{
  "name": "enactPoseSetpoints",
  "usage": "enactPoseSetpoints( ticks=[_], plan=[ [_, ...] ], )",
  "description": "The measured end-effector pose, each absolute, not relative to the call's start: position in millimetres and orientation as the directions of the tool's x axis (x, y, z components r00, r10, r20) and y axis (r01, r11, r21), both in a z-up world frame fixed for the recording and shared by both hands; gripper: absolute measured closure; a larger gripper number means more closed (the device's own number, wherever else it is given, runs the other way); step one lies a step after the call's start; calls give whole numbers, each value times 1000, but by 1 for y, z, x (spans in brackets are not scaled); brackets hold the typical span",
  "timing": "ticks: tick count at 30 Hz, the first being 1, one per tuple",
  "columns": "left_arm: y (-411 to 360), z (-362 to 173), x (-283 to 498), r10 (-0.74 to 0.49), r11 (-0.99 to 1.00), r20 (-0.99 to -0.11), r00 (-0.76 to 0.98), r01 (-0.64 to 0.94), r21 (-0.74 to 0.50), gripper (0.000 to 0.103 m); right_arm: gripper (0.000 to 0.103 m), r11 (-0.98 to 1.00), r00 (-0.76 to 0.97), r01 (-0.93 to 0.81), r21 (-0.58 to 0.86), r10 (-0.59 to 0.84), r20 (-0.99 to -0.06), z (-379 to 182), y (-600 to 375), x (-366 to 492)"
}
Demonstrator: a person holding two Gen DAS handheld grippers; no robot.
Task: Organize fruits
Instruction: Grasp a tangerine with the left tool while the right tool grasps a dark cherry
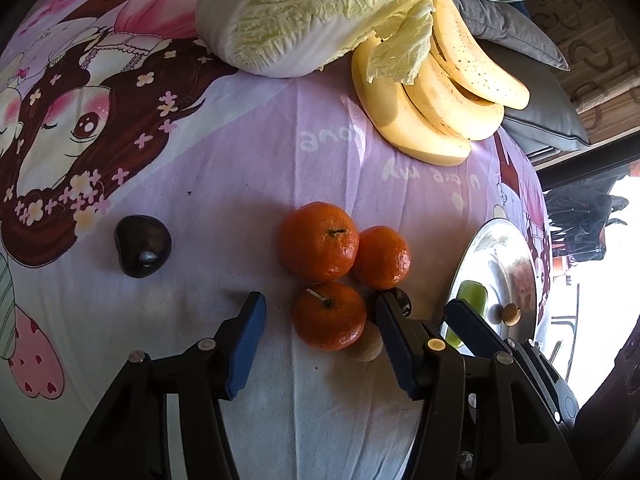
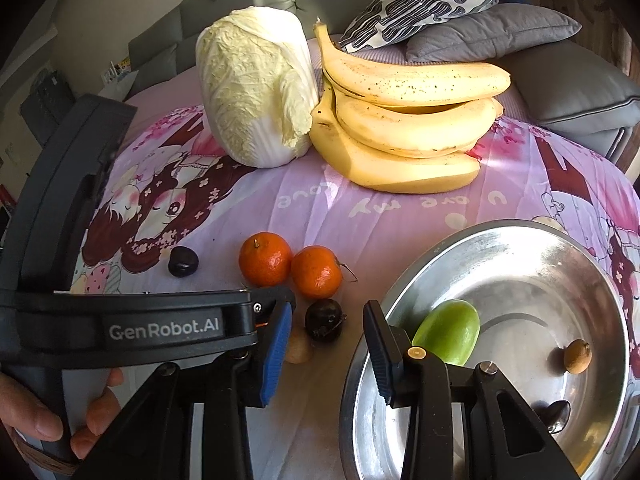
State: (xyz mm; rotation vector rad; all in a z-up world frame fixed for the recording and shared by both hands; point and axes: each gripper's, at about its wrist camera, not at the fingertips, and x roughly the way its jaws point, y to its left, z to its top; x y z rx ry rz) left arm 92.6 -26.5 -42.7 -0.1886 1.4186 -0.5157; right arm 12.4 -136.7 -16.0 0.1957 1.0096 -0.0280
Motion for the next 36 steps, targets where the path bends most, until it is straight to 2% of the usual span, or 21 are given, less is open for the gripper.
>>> enactPoseSetpoints(
  ticks=[3, 7, 12, 22, 26, 36],
  plan=[
    [-28, -44, 94, -447, 877, -892, 65, 226, -423, 50, 67, 983, 533, 111, 148, 67, -844, -16, -136, 13],
    [-26, -45, 95, -479, 862, -876, 55, 217, -458, 63, 71, 983, 526, 103, 152, 75, -847, -18, -135, 14],
    [-27, -44, 95, -483, 862, -873, 61, 209, -462, 64, 74, 985, 516, 97, 141, 72, -854, -21, -133, 16],
    [-22, -43, 95, -478, 866, -876, 63, 199, -459, 64, 94, 982, 525, 114, 149, 68, -849, -19, -137, 15],
    [-26, -45, 95, -472, 868, -880, 55, 204, -453, 63, 99, 982, 537, 110, 155, 73, -841, -15, -136, 14],
    [-31, -43, 93, -467, 871, -881, 78, 213, -443, 64, 100, 975, 562, 103, 197, 107, -820, -10, -137, 9]
  ],
)
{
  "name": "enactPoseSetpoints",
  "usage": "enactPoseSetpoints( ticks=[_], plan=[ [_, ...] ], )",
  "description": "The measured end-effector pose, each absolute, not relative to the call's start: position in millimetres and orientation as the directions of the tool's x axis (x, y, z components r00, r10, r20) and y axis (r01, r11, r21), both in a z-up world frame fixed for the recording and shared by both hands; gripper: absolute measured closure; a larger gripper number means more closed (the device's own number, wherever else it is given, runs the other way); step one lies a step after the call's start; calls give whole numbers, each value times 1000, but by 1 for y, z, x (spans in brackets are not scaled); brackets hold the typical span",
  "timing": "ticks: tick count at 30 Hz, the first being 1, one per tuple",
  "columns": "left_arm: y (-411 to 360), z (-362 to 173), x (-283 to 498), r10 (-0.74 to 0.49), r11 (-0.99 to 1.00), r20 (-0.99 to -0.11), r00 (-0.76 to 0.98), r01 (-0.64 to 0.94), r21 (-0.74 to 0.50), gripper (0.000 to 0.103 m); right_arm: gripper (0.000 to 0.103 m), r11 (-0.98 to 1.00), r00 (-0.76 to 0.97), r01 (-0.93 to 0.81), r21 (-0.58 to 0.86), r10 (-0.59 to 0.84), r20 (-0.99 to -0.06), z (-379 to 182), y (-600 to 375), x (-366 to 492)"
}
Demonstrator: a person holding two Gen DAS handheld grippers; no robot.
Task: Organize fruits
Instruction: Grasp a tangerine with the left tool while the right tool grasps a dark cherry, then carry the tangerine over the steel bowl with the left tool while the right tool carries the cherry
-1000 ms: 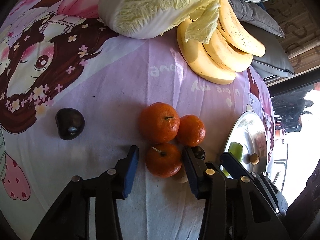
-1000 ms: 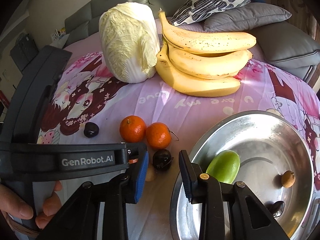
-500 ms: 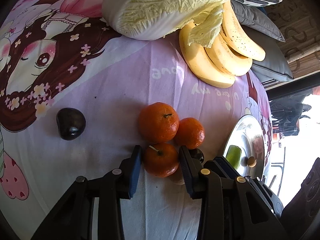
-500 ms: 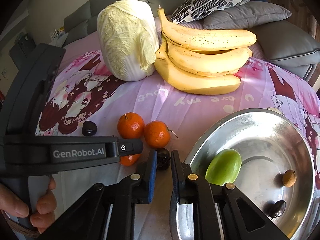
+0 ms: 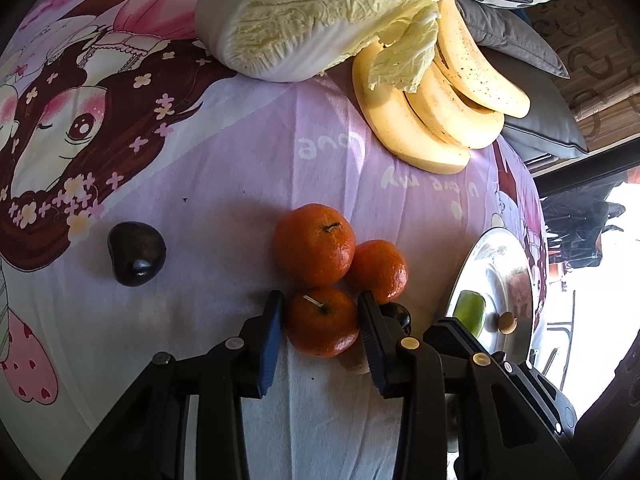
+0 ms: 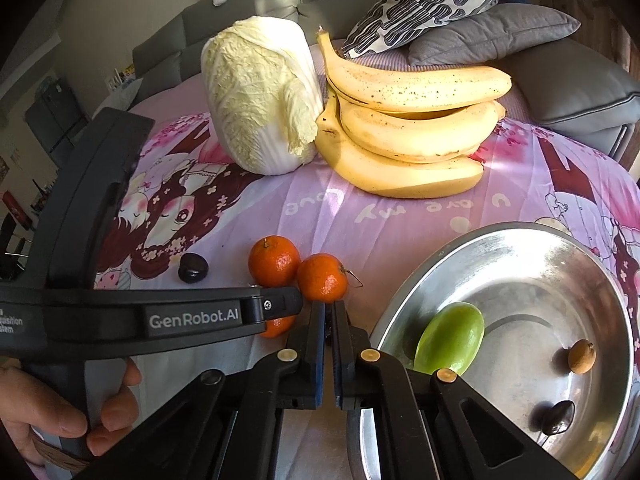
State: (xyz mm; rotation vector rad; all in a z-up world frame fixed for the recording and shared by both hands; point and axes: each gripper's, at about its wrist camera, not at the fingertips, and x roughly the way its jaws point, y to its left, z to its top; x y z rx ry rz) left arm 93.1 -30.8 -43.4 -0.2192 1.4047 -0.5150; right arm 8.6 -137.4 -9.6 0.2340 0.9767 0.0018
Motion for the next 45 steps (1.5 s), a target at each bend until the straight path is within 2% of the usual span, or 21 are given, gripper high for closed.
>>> enactPoseSetpoints(
  ticks=[18, 36, 45],
  plan=[
    [-19, -10, 95, -501, 855, -851, 156, 238, -460, 65, 100, 965, 631, 88, 245, 136, -763, 20, -141, -6],
    [-88, 20, 58, -560, 762, -819, 129, 468, -447, 65, 100, 906, 676, 310, 288, 3, -737, 36, -223, -42],
    [-123, 14, 31, -545, 714, -836, 63, 558, -423, 65, 100, 859, 630, 430, 278, -65, -774, 25, -255, -55]
  ],
)
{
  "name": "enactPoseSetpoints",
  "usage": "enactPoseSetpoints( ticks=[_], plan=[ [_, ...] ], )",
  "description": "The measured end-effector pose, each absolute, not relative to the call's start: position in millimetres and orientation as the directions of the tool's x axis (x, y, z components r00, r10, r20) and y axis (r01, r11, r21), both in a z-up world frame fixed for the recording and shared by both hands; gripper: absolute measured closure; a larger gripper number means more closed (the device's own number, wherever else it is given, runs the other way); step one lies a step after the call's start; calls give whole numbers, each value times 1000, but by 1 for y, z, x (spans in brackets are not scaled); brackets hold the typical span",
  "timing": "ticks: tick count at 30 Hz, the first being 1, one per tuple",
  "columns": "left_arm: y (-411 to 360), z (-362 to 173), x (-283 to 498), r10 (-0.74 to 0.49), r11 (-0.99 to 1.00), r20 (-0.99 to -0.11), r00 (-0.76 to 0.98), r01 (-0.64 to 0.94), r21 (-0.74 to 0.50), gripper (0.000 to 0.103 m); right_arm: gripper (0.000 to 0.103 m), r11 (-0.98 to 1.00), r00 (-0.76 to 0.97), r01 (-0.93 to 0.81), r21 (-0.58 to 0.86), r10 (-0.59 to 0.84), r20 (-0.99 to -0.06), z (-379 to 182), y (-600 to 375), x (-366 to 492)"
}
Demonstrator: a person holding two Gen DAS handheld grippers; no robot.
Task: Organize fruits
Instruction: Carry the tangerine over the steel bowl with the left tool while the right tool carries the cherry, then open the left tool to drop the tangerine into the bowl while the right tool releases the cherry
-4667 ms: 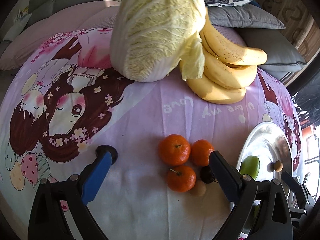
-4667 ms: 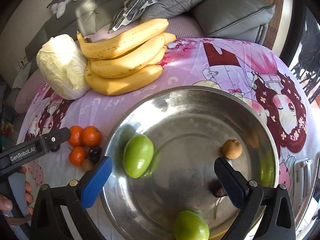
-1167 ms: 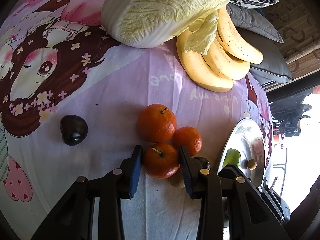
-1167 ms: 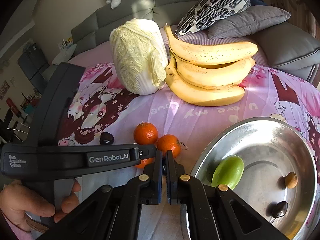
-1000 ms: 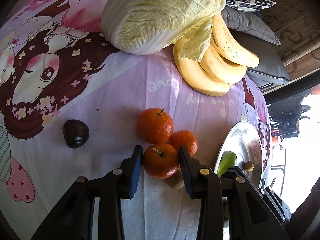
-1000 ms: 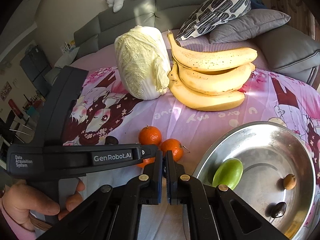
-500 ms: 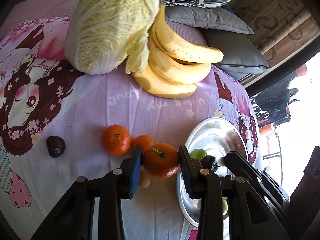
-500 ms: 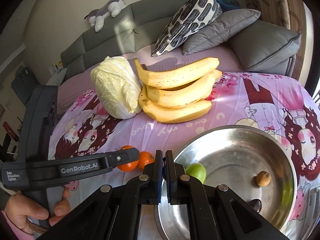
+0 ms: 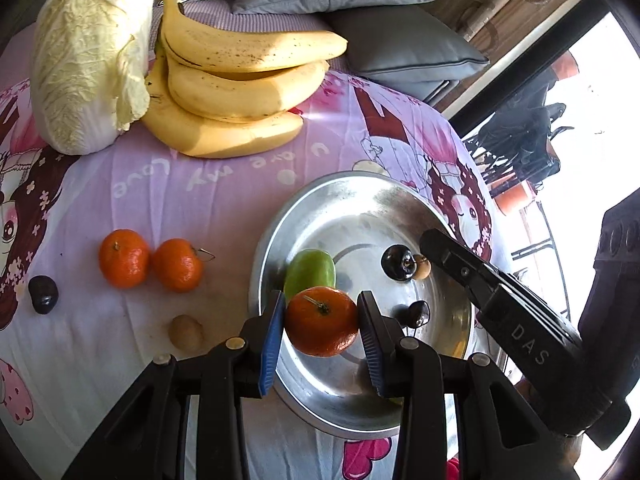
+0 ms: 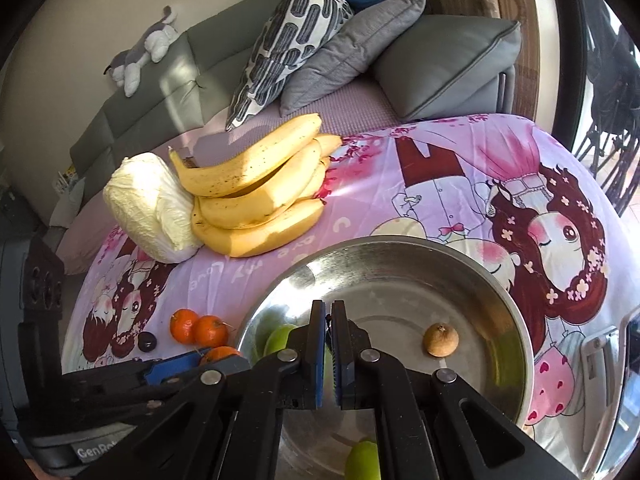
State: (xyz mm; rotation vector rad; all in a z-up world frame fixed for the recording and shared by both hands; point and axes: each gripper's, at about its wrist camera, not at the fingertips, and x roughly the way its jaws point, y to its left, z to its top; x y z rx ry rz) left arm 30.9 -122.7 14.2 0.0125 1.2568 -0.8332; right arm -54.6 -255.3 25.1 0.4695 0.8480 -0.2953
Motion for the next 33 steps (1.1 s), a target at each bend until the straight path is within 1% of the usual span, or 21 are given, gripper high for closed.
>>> enactPoseSetpoints(
  ticks=[6, 14, 21, 33],
  plan=[
    [-134, 10, 22, -527, 700, -848, 49, 591, -401, 65, 100, 849, 618, 461, 260, -96, -780, 25, -263, -60],
    [-146, 2, 10, -495, 686, -868, 25, 625, -373, 65, 99, 833, 580, 487, 261, -86, -810, 13, -270, -60],
    [-159, -6, -1, -460, 678, -888, 14, 651, -341, 65, 99, 831, 573, 492, 260, -84, -815, 11, -271, -60],
    [-164, -15, -2, -429, 689, -903, 12, 651, -318, 65, 99, 816, 541, 520, 250, -88, -836, 2, -277, -59]
  ],
)
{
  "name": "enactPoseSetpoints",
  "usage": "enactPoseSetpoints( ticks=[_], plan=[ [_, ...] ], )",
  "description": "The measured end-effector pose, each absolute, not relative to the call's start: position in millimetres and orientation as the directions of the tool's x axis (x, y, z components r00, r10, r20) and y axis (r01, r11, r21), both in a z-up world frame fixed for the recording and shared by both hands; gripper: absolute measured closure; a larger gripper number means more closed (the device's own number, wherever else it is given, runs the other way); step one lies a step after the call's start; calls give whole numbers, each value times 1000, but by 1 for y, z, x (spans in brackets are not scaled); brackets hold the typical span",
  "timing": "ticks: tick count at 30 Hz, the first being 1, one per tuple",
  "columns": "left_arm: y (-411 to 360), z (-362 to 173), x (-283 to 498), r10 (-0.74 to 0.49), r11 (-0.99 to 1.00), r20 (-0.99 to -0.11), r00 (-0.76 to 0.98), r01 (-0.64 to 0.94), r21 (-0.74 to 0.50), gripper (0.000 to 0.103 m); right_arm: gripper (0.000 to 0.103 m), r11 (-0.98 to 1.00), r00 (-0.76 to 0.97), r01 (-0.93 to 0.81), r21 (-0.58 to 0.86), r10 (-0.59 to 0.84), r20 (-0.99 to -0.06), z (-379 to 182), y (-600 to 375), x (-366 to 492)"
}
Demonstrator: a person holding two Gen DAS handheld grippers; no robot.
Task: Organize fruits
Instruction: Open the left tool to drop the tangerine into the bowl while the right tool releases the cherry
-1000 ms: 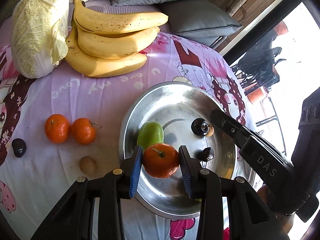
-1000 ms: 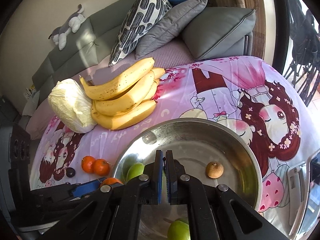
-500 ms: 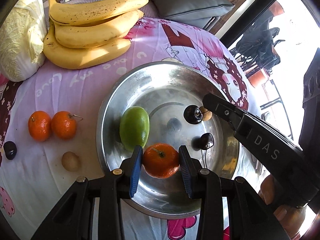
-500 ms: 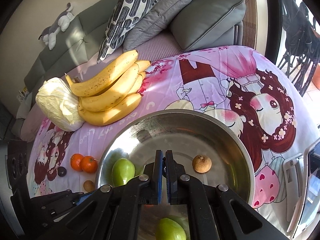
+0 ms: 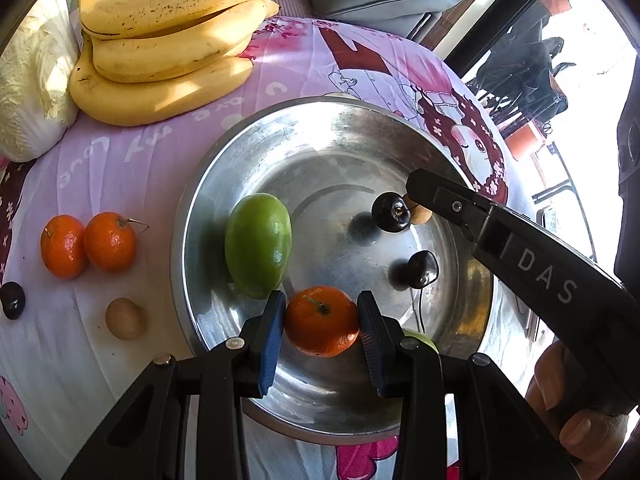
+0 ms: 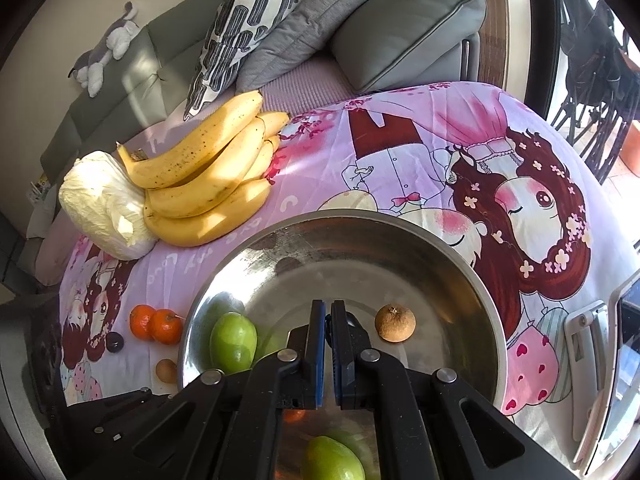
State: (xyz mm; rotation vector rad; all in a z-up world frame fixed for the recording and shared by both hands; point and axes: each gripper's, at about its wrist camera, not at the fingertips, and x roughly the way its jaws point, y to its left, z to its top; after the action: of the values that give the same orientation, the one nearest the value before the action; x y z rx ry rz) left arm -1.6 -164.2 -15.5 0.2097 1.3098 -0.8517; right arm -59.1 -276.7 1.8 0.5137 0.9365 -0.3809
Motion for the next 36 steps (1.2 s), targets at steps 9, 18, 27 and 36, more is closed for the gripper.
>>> enactPoseSetpoints(
  ticks=[9, 18, 27, 36],
  plan=[
    [-163, -17, 0, -425, 698, -905, 19, 643, -315, 65, 99, 808, 531, 533, 251, -89, -843, -1, -280, -60],
    [-161, -22, 3, -407, 716, -913, 20, 628, -305, 65, 99, 805, 507, 544, 238, -89, -858, -6, -279, -59],
    [-160, -26, 4, -385, 726, -923, 17, 622, -292, 64, 99, 799, 480, 559, 220, -95, -872, -10, -281, -59],
    [-162, -26, 3, -377, 726, -926, 15, 626, -286, 64, 99, 793, 464, 573, 207, -105, -879, -11, -282, -60]
  ],
)
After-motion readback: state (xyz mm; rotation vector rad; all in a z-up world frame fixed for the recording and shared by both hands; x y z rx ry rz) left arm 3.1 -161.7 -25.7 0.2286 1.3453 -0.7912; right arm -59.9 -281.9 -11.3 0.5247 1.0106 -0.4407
